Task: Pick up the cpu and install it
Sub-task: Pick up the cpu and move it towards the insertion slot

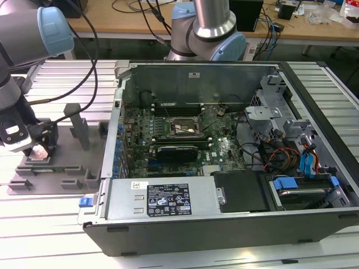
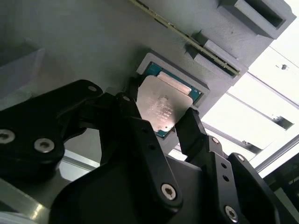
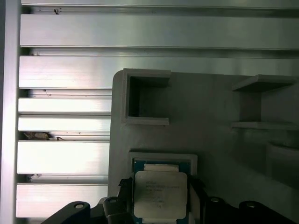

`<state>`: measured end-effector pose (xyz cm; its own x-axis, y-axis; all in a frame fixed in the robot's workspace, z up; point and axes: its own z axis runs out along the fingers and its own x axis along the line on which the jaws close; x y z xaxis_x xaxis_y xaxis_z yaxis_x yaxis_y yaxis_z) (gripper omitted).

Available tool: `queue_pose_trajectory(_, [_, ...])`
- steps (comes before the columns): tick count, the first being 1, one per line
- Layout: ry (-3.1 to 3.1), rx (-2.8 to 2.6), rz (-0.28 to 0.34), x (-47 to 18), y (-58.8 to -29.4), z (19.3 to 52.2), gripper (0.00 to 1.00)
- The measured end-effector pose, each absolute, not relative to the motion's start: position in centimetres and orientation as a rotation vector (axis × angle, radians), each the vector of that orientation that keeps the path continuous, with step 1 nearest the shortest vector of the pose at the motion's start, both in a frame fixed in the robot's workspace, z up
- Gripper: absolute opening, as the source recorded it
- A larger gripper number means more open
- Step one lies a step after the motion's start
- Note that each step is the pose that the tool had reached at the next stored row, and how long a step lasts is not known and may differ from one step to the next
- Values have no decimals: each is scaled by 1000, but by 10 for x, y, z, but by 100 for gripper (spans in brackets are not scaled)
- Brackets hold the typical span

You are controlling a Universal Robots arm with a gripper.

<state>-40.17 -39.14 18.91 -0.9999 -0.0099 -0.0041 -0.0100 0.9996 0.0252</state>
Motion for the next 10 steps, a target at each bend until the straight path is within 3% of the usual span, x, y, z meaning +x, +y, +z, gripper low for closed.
queue_pose_trajectory(10, [3138, -18, 39, -402, -391, 192, 55])
